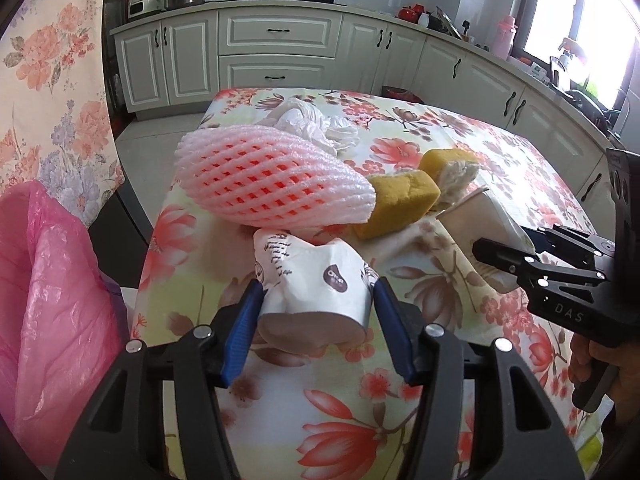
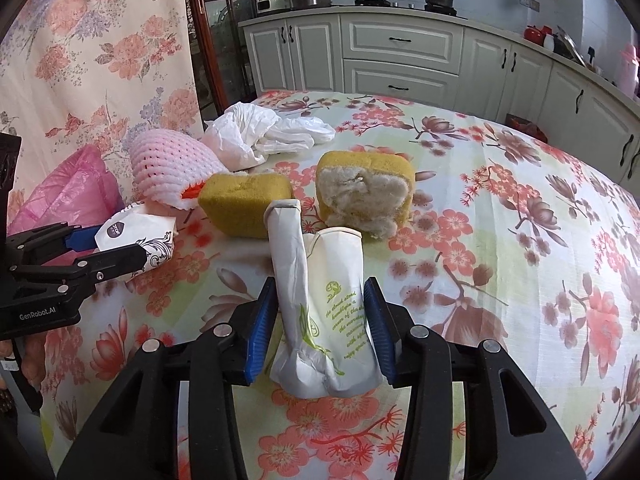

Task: Collect trash
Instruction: 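Grasp the white paper cup with the left gripper while the right gripper grasps the white tube packet, then carry the paper cup with the left gripper and the tube packet with the right gripper to the wastebasket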

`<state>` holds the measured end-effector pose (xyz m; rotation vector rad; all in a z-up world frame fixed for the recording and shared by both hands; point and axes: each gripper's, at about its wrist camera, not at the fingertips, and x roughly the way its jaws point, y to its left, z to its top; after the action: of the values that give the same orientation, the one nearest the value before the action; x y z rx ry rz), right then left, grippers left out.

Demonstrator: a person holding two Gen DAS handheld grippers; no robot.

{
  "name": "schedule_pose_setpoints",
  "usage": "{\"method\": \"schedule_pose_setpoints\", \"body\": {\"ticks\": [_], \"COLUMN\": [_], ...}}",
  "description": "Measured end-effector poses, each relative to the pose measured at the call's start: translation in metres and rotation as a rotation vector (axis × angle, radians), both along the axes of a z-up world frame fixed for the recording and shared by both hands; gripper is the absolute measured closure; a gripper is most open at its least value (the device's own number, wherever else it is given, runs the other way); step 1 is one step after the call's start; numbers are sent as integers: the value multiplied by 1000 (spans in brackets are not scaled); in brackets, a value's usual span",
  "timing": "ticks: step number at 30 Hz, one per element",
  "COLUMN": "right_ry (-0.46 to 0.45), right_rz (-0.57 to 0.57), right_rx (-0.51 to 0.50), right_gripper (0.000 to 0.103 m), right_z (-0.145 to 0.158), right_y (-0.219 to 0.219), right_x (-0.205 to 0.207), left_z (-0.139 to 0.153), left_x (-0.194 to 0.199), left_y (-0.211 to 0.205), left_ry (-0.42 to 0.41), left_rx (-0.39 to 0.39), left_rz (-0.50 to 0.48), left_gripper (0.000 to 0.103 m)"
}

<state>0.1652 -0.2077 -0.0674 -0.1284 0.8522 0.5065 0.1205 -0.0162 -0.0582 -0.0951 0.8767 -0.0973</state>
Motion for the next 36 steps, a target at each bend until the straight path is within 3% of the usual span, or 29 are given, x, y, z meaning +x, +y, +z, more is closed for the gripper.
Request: {"method": "schedule_pose_setpoints", "body": {"ticks": [17, 36], "right_ry": [-40, -107], "right_rz": [-26, -41], "right_rx": [42, 83], "right_gripper": [61, 61], "right_z": [16, 45], "right_y": [-12, -17], "right_x": [-6, -14], "left_z": [15, 53], "left_x": [-18, -35], "left_y": [-9, -11], "left_ry": [-18, -126], "left_rx": [-19, -41], "left_rz": [-47, -61], "left_gripper": [49, 49]}}
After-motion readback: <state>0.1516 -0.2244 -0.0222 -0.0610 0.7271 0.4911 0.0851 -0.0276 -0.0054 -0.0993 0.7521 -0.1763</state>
